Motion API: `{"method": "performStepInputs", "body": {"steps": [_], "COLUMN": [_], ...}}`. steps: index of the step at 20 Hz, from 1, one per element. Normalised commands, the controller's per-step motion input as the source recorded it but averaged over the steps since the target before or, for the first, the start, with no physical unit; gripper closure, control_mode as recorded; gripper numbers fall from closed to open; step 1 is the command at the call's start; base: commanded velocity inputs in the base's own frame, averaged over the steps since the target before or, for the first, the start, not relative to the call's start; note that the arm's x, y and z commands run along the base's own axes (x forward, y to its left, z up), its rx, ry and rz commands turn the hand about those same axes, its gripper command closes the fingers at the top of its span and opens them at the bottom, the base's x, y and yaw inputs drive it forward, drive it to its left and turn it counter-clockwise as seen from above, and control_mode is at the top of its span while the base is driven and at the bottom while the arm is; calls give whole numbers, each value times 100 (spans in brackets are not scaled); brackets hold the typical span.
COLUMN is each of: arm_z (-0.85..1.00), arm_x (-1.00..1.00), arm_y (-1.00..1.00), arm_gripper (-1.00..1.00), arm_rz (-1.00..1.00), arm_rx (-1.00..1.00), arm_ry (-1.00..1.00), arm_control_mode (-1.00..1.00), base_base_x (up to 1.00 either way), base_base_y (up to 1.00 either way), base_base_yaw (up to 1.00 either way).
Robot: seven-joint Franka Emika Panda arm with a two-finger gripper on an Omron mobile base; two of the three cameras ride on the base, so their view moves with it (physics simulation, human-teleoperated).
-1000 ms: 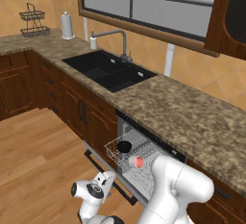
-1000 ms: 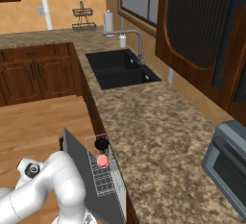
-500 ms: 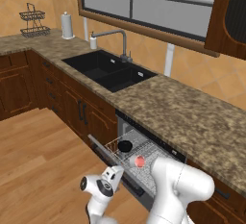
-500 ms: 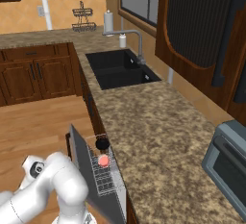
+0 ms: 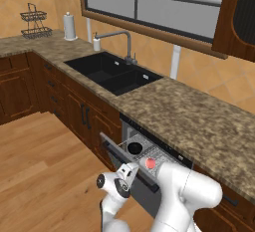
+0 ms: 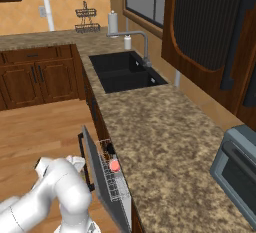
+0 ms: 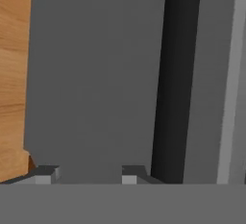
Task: Pick up the cup and bowl from the counter, place them in the dishwasher, and close the dishwasher door.
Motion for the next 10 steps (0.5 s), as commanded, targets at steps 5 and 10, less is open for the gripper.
{"method": "performStepInputs", "body": {"steps": [5,10], "arm_z": [53,42], "arm_x": [56,66], "arm_y": [-100,-100], "arm_gripper": [-100,-100], "arm_rz": [0,0], "arm_rx": [5,15], "arm_ry": [-5,-7], "arm_control_mode": [-100,-100], "base_base_x": [0,0], "base_base_y": [0,0], "base_base_yaw": [0,0]}}
